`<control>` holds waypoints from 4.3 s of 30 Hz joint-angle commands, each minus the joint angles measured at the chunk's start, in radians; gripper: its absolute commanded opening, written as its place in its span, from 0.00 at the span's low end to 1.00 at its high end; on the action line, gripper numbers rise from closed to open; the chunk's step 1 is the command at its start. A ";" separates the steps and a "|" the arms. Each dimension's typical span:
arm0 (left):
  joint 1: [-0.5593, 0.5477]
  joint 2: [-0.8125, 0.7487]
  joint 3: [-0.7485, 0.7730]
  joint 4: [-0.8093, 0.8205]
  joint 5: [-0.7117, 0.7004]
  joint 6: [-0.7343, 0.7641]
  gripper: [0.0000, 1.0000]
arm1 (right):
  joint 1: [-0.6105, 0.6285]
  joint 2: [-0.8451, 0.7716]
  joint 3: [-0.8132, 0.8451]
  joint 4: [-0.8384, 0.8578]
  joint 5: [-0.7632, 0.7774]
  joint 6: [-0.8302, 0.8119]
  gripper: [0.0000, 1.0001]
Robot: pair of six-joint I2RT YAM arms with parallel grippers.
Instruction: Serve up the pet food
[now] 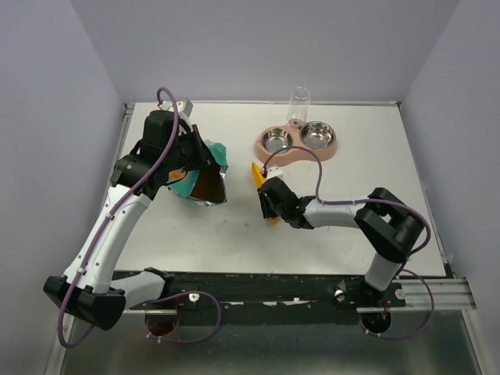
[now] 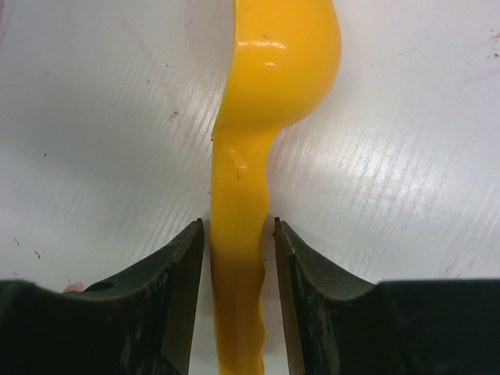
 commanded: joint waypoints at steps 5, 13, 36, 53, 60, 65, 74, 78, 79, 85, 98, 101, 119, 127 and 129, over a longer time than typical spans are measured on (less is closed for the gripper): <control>0.000 -0.060 -0.016 0.056 0.031 -0.005 0.00 | 0.040 0.006 -0.084 0.050 0.081 0.030 0.55; -0.001 -0.072 -0.045 0.068 0.041 -0.014 0.00 | 0.092 -0.055 -0.201 0.155 0.155 0.085 0.67; -0.006 -0.176 -0.229 0.134 0.054 -0.091 0.00 | 0.322 0.293 -0.439 0.869 0.502 0.119 0.63; -0.007 -0.268 -0.330 0.174 0.021 -0.059 0.00 | 0.345 0.560 -0.370 1.003 0.592 0.053 0.13; -0.012 -0.232 -0.294 0.151 0.026 -0.042 0.00 | 0.350 0.122 -0.488 0.740 0.410 0.120 0.01; -0.066 -0.187 -0.263 0.149 0.017 -0.026 0.00 | 0.348 -0.390 -0.480 0.231 0.113 0.292 0.01; -0.107 -0.046 -0.085 0.084 -0.029 0.064 0.00 | 0.320 -0.896 -0.094 -0.676 -0.227 0.547 0.01; -0.109 0.029 -0.015 0.059 -0.034 0.076 0.00 | 0.320 -0.925 0.127 -0.940 -0.232 0.650 0.01; -0.109 0.045 0.013 0.051 -0.038 0.081 0.00 | 0.320 -0.911 0.185 -1.024 -0.219 0.673 0.01; -0.109 0.146 0.142 0.007 -0.061 0.104 0.00 | 0.320 -0.824 0.516 -1.296 -0.205 0.661 0.01; -0.116 0.174 0.211 -0.076 -0.035 0.135 0.00 | 0.304 -0.496 0.865 -1.257 -0.314 0.570 0.00; -0.124 0.155 0.182 -0.071 -0.028 0.119 0.00 | 0.221 -0.437 0.903 -1.269 -0.405 0.535 0.00; -0.152 0.207 0.210 -0.005 0.023 -0.051 0.00 | 0.034 -0.192 0.980 -1.322 -0.528 0.457 0.01; -0.152 0.253 0.256 0.018 0.051 -0.114 0.00 | -0.065 -0.134 0.855 -1.051 -0.586 0.454 0.01; -0.152 0.261 0.260 0.013 0.046 -0.117 0.00 | -0.080 -0.137 0.816 -1.000 -0.557 0.455 0.01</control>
